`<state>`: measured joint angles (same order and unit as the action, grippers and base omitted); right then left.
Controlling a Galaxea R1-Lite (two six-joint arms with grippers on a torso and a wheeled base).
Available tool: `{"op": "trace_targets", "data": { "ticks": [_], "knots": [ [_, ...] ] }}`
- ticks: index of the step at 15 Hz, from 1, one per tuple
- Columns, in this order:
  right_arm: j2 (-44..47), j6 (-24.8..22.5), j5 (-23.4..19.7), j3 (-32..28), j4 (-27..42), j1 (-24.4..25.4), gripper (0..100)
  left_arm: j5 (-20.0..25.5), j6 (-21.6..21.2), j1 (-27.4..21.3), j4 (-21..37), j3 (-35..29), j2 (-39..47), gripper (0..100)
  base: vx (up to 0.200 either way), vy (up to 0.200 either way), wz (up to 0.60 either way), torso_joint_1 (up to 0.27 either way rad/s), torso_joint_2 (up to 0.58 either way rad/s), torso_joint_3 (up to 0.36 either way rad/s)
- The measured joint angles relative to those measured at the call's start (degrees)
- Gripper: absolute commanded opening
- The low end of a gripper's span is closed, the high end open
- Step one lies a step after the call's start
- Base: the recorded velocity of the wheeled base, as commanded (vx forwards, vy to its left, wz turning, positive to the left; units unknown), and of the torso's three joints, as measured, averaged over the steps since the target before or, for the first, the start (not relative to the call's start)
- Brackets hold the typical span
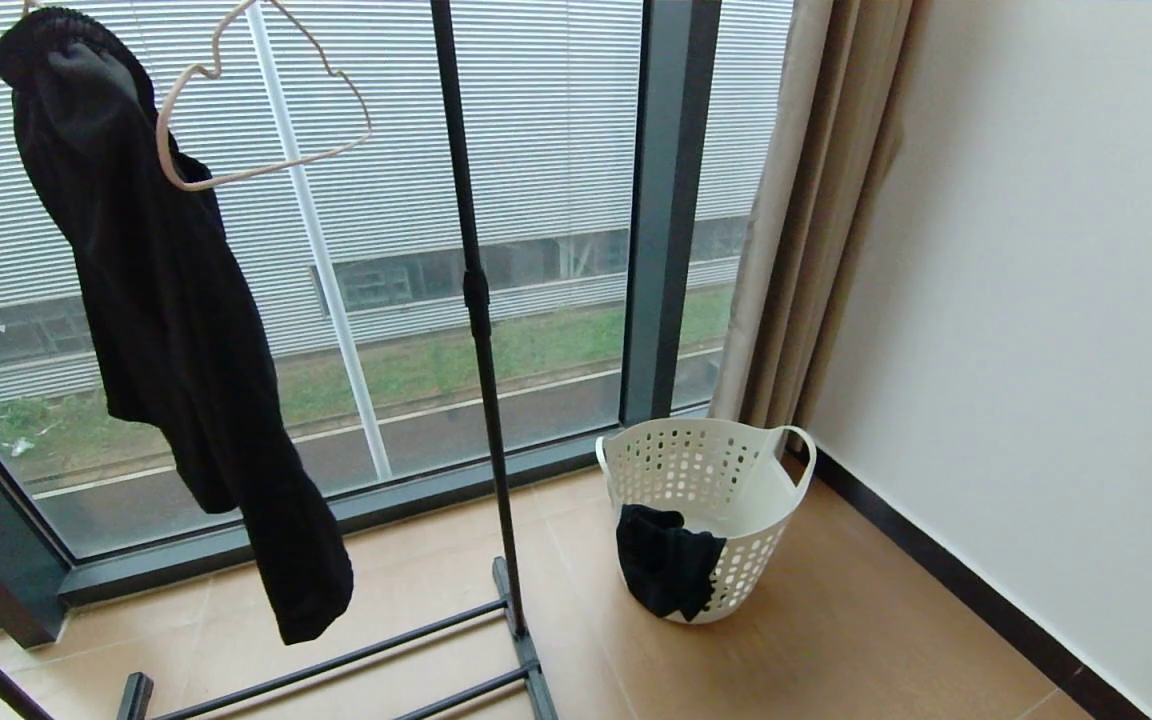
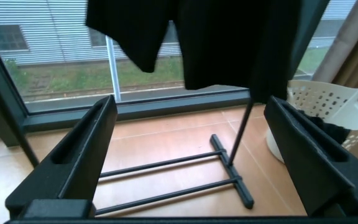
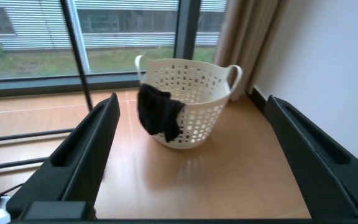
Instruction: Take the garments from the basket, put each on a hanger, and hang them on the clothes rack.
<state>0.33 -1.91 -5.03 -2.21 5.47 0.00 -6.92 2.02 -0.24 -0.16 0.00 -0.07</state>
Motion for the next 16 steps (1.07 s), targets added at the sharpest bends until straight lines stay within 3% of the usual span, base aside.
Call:
{"op": "trace_targets", "data": {
  "ticks": [6, 11, 16],
  "knots": [
    [0.0, 0.3, 0.0, 0.0, -0.1, 0.0, 100, 0.0, 0.1, 0.0, 0.0, 0.0, 0.0, 100, 0.200, 0.000, 0.00, 0.002, 0.00, 0.003],
    [0.0, 0.3, 0.1, 0.0, 0.0, 0.0, 100, 0.0, 0.1, 0.0, 0.0, 0.0, 0.0, 100, 0.000, 0.000, 0.00, 0.000, 0.00, 0.000],
    [0.0, 0.4, 0.0, 0.0, 0.0, 0.0, 100, 0.0, 0.1, 0.0, 0.0, 0.0, 0.0, 100, 0.160, 0.000, 0.00, 0.000, 0.00, -0.001]
  ]
}}
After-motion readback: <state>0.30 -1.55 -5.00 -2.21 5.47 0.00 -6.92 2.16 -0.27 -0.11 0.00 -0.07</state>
